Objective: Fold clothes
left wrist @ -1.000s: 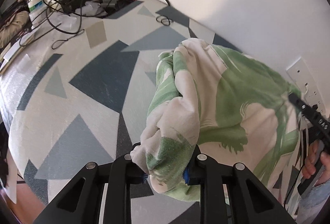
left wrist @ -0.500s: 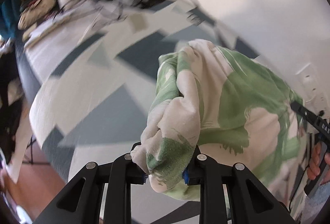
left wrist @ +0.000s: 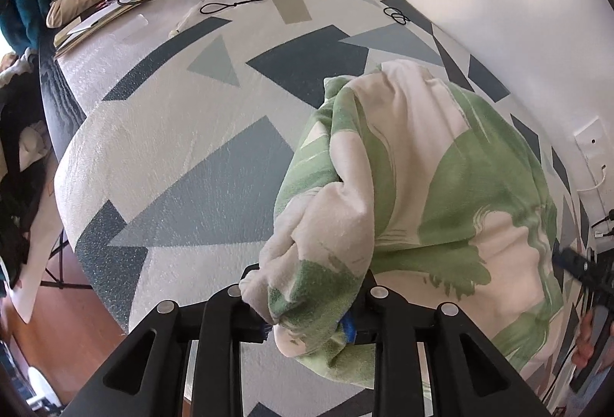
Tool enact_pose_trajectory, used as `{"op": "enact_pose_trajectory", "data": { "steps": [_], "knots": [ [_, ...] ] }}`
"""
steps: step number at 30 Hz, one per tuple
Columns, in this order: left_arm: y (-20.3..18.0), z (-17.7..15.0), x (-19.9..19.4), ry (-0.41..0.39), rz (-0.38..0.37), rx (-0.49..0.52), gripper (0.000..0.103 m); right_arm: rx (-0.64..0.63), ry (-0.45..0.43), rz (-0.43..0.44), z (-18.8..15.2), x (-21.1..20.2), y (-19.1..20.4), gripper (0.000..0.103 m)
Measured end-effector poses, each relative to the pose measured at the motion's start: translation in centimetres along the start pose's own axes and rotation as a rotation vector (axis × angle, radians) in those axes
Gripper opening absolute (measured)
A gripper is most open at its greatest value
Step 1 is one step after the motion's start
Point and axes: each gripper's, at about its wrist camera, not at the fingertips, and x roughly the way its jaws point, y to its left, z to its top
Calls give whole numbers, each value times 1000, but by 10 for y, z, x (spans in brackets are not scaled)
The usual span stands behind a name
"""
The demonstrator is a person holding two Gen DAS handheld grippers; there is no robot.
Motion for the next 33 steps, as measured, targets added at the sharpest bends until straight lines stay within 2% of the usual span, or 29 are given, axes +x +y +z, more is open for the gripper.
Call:
{"op": "enact_pose_trajectory", "data": {
  "steps": [4,7,8,9,10,16,17,20,24,29,33],
  "knots": [
    [0,0,2,14,-4,19,26,71,23,75,-25,7,1,80],
    [0,1,2,22,-6,35,27,136,-41,49,-34,4,6,83],
    [-1,1,3,25,-6,41,27,158,-64,38,-36,2,8,89],
    [-1,1,3,27,-7,48,27,182,-109,26,-38,0,9,100],
    [-2,1,3,30,-8,56,27,192,-138,20,-39,-2,10,103],
    [0,3,4,44,-28,88,28,182,-134,-60,-28,12,25,103],
    [1,3,5,48,-34,90,28,161,-136,-87,-24,15,30,103],
    [3,4,5,55,-51,98,29,104,-112,-95,-14,29,47,103],
    [6,5,6,61,-73,111,29,59,-117,-179,1,48,62,103],
    [9,5,8,67,-101,128,29,-20,-66,-294,9,62,72,103],
    [11,5,9,72,-120,136,30,-106,-59,-314,13,70,78,103]
  ]
}}
